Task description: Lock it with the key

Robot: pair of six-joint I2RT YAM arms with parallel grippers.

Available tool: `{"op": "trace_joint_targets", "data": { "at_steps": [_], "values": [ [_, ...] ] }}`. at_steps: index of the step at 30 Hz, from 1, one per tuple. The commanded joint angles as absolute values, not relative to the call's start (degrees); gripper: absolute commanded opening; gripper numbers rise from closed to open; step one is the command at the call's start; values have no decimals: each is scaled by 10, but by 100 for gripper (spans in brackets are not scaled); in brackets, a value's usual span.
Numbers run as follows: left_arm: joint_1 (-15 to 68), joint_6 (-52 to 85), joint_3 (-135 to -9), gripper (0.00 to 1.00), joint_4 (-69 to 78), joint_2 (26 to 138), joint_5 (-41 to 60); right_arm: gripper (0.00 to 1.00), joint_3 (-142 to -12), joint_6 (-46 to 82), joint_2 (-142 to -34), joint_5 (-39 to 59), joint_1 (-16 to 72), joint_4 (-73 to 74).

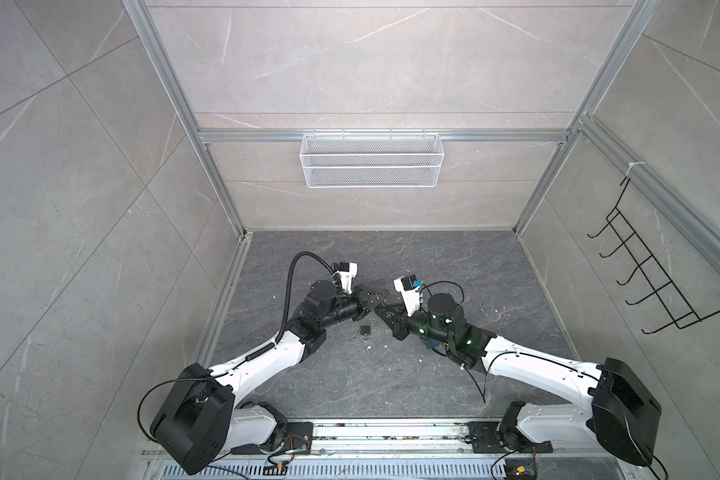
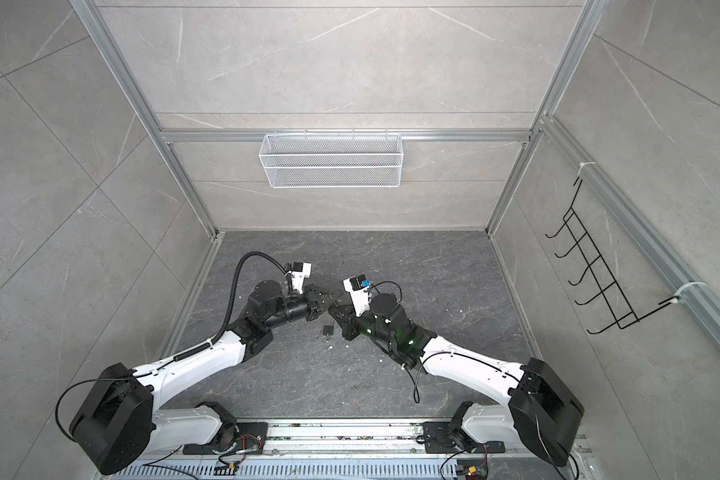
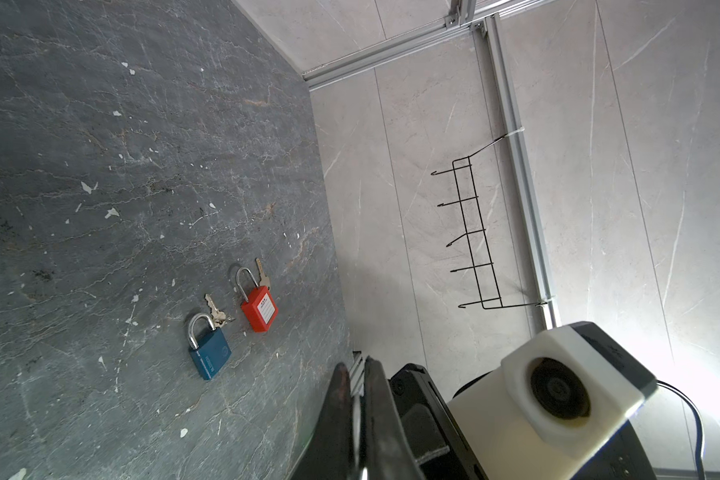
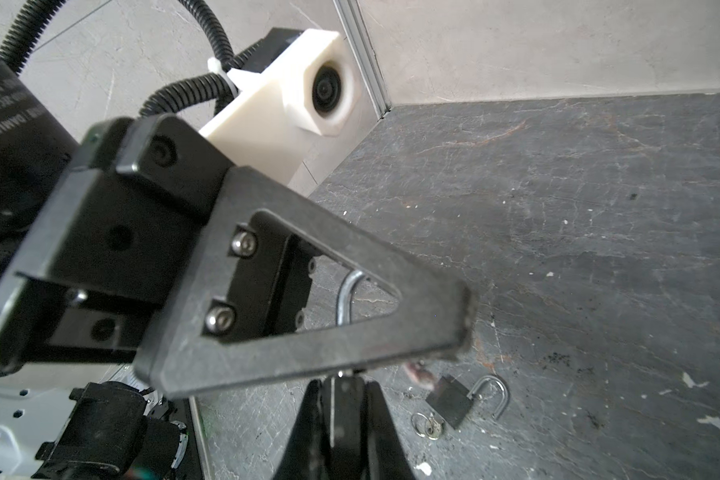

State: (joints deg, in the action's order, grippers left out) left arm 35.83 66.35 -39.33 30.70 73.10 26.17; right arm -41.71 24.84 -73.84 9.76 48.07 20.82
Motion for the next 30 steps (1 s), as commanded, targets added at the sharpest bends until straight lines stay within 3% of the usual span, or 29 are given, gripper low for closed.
{"op": "trace_joint_targets", "data": {
  "at_steps": [1,3,4,6,13,30],
  "values": [
    [354,613,-411,10,302,730,268,0,-415,268,-721,88,476,205],
    [350,583,-417,51,285,725,273,0,-425,269,-720,85,476,172],
    [344,568,-420,62,273,720,277,0,-433,270,-720,81,475,152],
    [326,543,-426,71,250,711,283,0,-447,270,-721,87,473,124],
    [259,472,-428,72,237,678,333,0,-482,294,-713,154,456,55],
    [257,346,-418,70,324,680,488,0,-500,377,-762,423,394,66]
  ]
}}
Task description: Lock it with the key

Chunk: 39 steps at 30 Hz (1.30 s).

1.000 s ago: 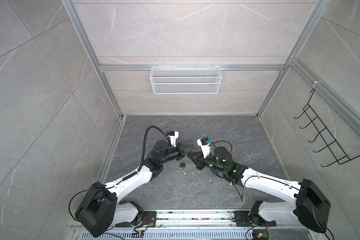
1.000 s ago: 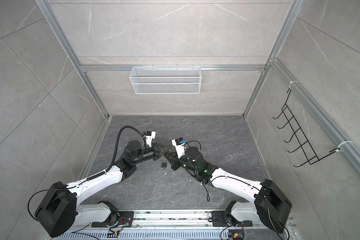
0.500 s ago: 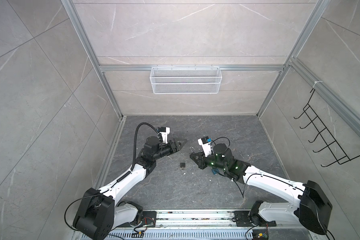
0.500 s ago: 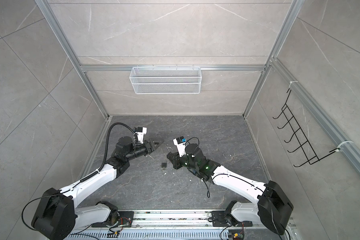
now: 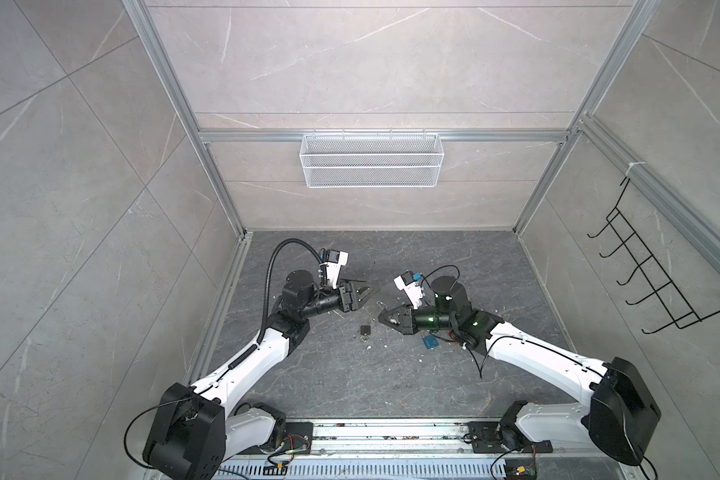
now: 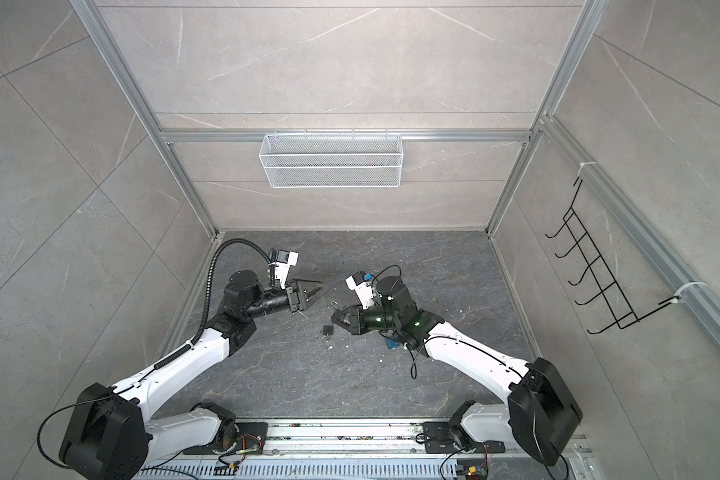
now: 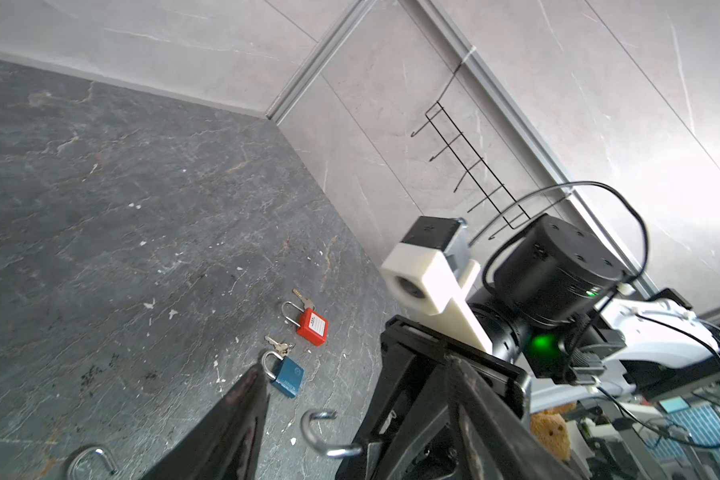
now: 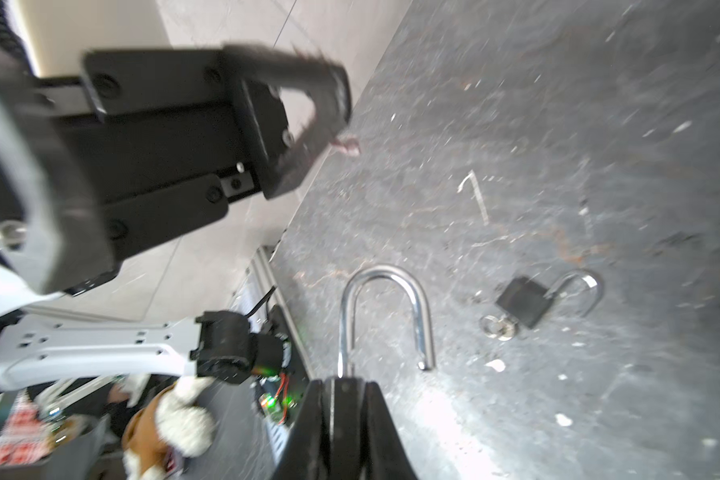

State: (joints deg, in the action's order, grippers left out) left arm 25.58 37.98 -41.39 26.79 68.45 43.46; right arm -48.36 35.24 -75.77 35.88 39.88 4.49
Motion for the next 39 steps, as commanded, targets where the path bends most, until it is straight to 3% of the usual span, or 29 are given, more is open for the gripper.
{"op": "trace_joint_targets", "data": {
  "at_steps": [1,31,39],
  "values": [
    [258,343,-416,69,333,679,501,0,-500,380,-762,432,391,66],
    [294,323,-408,59,366,720,585,0,-493,434,-766,527,360,94],
    [295,336,-411,47,367,732,587,0,-490,431,-748,531,348,91]
  ]
}}
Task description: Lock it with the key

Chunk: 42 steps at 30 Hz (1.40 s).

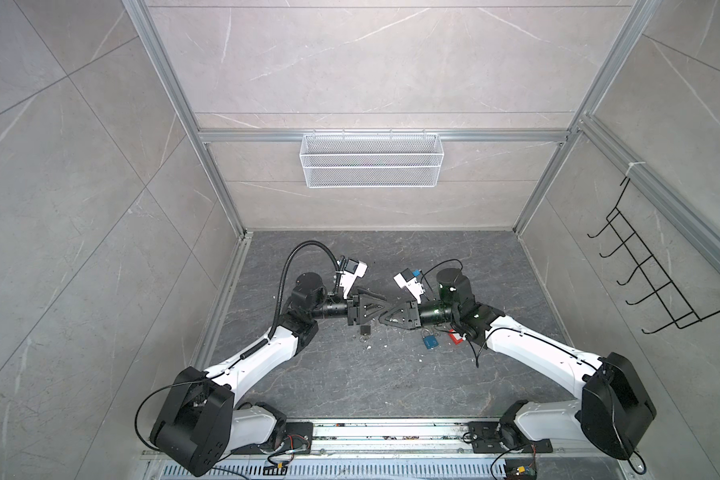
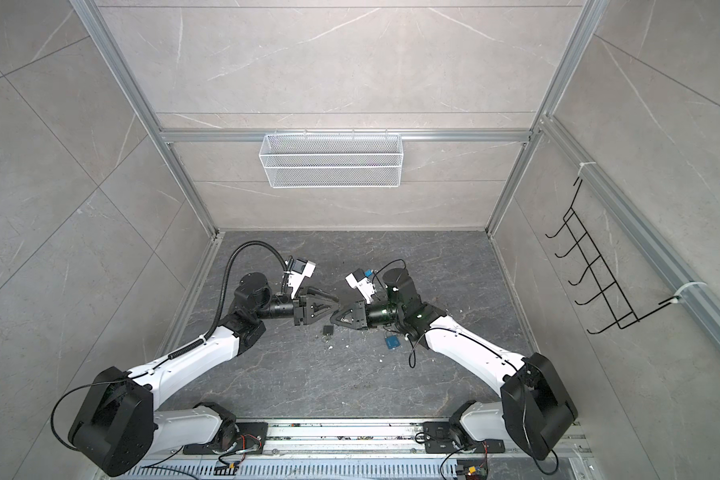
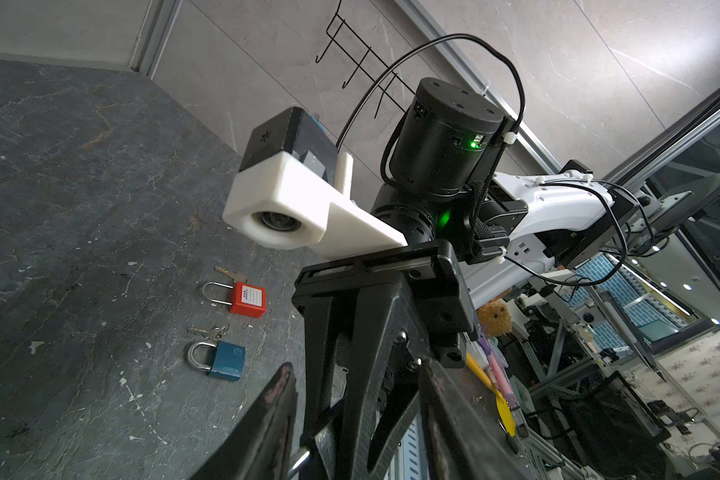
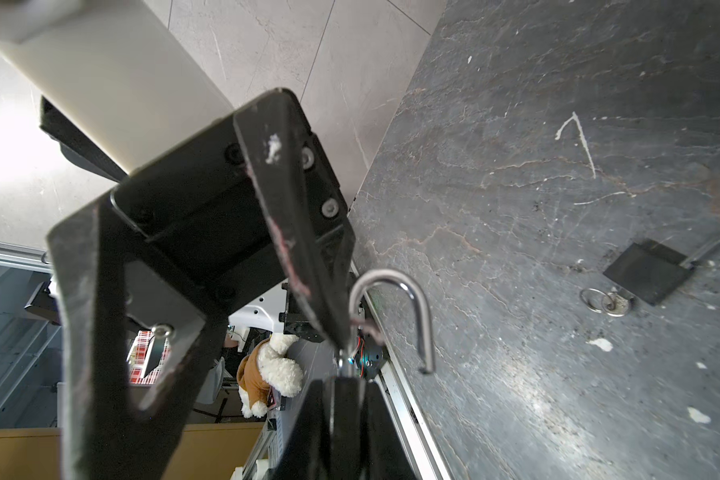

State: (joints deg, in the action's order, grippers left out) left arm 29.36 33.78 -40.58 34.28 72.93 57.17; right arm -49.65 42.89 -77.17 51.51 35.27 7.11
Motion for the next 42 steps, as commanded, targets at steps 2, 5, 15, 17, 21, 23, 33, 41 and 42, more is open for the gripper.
{"op": "trace_joint_targets", "data": {
  "at_steps": [2,5,15,17,21,23,33,41,42],
  "values": [
    [295,334,-411,46,363,735,587,0,-489,433,-745,535,347,90],
    [296,336,-412,43,363,741,591,0,-487,434,-737,536,346,86],
    [296,333,-411,49,370,751,578,0,-475,436,-715,539,346,73],
    [296,339,-412,48,378,757,580,0,-474,434,-713,539,345,73],
    [302,371,-410,42,419,768,597,0,-479,429,-718,533,345,70],
    [305,374,-407,39,419,766,597,0,-483,424,-722,529,342,64],
    [312,379,-390,25,402,745,588,0,-490,398,-708,505,332,36],
    [323,409,-383,0,427,750,560,0,-487,390,-703,495,332,39],
    [323,414,-382,0,430,752,551,0,-483,389,-702,494,331,46]
  ]
}}
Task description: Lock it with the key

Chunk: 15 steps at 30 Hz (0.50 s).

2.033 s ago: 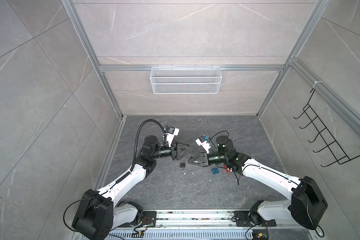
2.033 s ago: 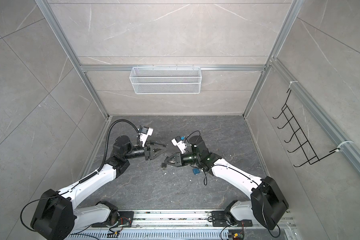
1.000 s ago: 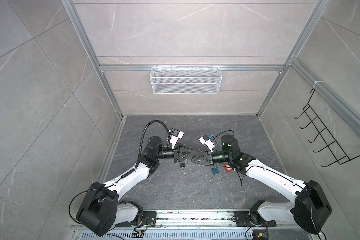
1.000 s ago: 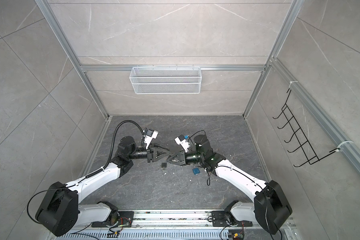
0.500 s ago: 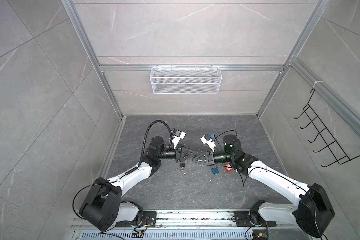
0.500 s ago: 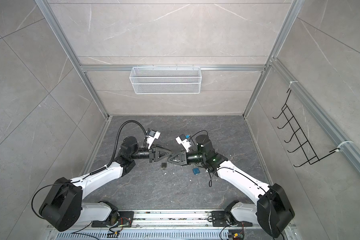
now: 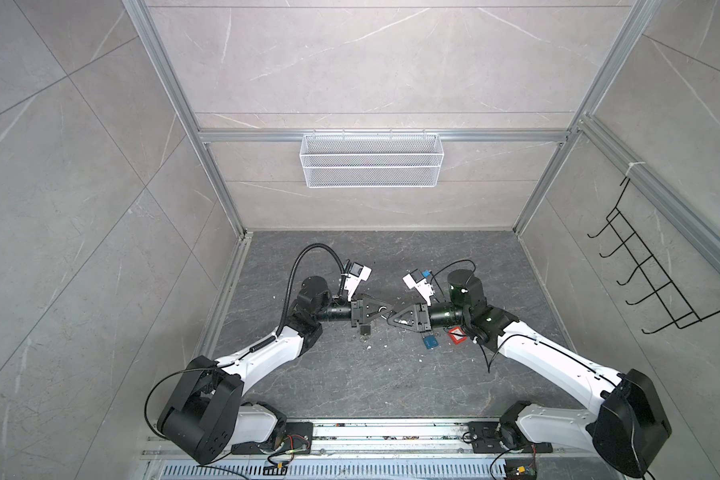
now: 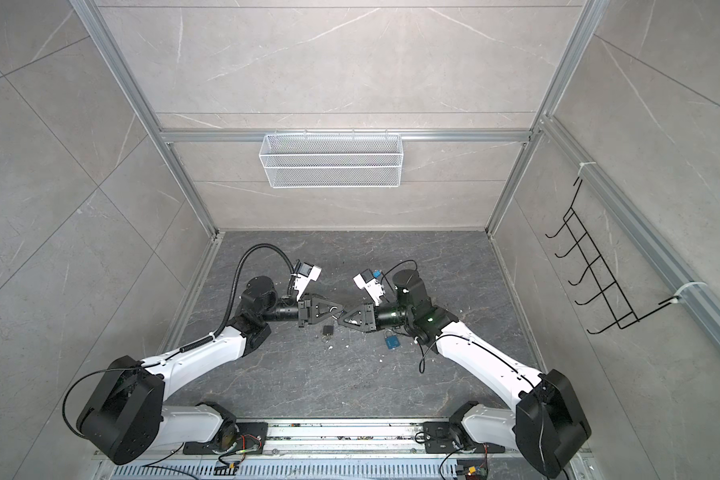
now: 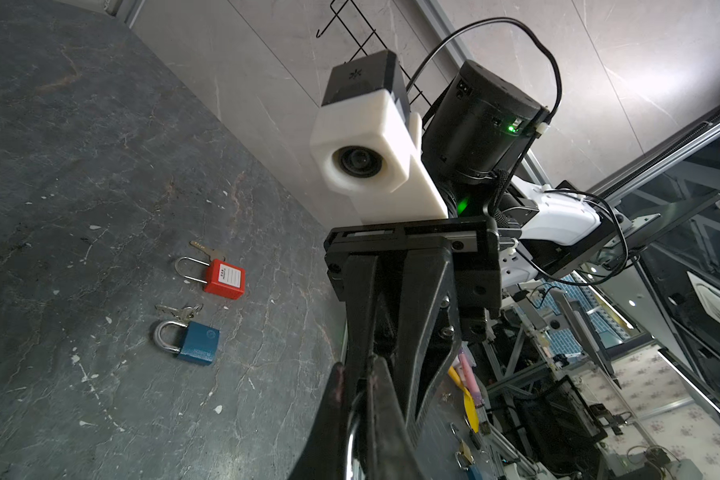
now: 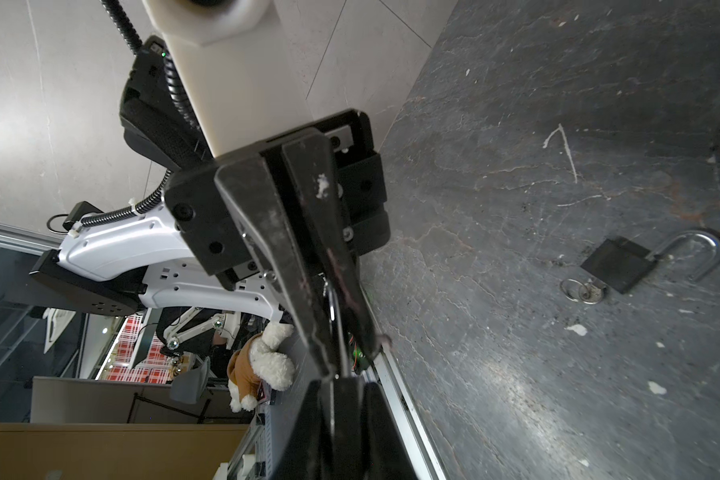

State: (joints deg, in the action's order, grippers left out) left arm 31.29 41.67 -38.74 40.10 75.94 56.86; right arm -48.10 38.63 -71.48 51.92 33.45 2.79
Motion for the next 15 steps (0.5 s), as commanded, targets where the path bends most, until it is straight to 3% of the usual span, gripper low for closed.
{"op": "trace_joint_targets", "data": {
  "at_steps": [1,2,9,15],
  "values": [
    [323,423,-381,0,436,754,541,0,-479,392,-698,492,332,56],
    [323,435,-377,0,449,757,531,1,-476,395,-696,491,332,66],
    [323,522,-343,0,551,785,453,30,-452,422,-679,492,328,133],
    [323,561,-337,0,606,819,444,31,-445,422,-663,482,322,127]
  ]
}}
